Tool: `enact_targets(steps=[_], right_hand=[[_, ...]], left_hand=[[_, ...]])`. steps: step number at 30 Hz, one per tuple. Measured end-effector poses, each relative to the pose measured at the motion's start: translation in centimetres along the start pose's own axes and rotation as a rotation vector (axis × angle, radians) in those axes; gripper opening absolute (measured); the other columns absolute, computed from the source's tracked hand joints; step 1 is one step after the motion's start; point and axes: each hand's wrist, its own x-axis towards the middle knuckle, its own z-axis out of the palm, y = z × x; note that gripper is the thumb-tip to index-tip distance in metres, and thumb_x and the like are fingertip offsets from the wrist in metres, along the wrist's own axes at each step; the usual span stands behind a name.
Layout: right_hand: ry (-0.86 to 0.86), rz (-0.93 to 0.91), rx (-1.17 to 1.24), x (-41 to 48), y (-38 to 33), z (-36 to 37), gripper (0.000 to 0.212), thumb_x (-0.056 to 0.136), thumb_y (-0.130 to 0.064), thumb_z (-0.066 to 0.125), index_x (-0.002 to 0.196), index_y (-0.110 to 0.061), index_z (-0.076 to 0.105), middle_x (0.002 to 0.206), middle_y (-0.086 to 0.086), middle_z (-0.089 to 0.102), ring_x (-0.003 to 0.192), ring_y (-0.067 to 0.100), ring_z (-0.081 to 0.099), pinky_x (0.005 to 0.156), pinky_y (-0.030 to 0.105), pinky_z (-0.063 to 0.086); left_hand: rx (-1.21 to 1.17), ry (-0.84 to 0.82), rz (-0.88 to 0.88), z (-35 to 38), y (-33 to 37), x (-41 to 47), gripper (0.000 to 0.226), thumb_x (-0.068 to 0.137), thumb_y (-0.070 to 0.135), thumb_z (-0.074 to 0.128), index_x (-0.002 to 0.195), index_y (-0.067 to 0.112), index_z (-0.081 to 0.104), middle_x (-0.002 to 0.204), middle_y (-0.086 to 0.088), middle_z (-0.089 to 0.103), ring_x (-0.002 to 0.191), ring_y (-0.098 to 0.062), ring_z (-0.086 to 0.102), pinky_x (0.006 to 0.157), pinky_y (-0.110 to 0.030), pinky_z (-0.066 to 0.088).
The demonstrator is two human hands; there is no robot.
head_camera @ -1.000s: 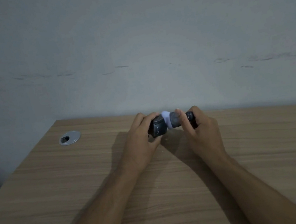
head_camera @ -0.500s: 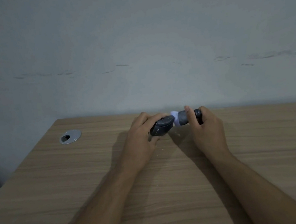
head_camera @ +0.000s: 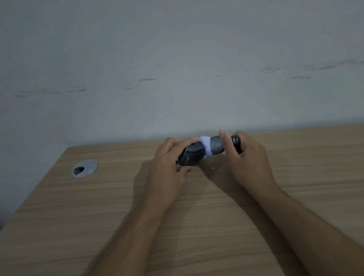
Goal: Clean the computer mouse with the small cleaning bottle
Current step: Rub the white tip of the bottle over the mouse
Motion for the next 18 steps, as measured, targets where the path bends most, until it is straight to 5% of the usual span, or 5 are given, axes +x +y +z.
enact_targets(steps=[5, 12, 18], right_hand=[[0.007, 0.025, 0.006, 0.3, 0.2, -0.2, 0.054, 0.108, -0.047, 0.058, 0.067, -0.017, 0.039, 0.056, -0.007, 0.041, 0.053, 0.007, 0.041, 0.052, 0.022, 0.032], [-0.151, -0.23, 0.077, -1.0, -1.6, 0.0, 0.048, 0.108, -0.038, 0.062, 0.068, -0.02, 0.04, 0.053, -0.009, 0.038, 0.049, 0.009, 0.038, 0.049, 0.02, 0.029], [-0.01, -0.035, -0.025, 0.4, 0.6, -0.2, 0.055, 0.108, -0.043, 0.061, 0.066, -0.018, 0.035, 0.052, -0.004, 0.038, 0.051, 0.01, 0.039, 0.051, 0.02, 0.031]], left_hand=[[-0.179, 0.037, -0.131, -0.2, 0.0, -0.1, 0.073, 0.073, 0.012, 0.096, 0.139, 0.026, 0.069, 0.128, 0.01, 0.07, 0.114, 0.004, 0.065, 0.091, -0.006, 0.047], [-0.34, 0.092, -0.324, -0.2, -0.7, 0.0, 0.063, 0.077, 0.014, 0.094, 0.136, 0.023, 0.071, 0.123, 0.009, 0.078, 0.111, -0.008, 0.076, 0.1, -0.039, 0.063], [-0.41, 0.096, -0.326, -0.1, 0.0, -0.1, 0.055, 0.076, 0.026, 0.098, 0.126, 0.027, 0.075, 0.112, 0.011, 0.082, 0.104, -0.01, 0.078, 0.097, -0.038, 0.063]])
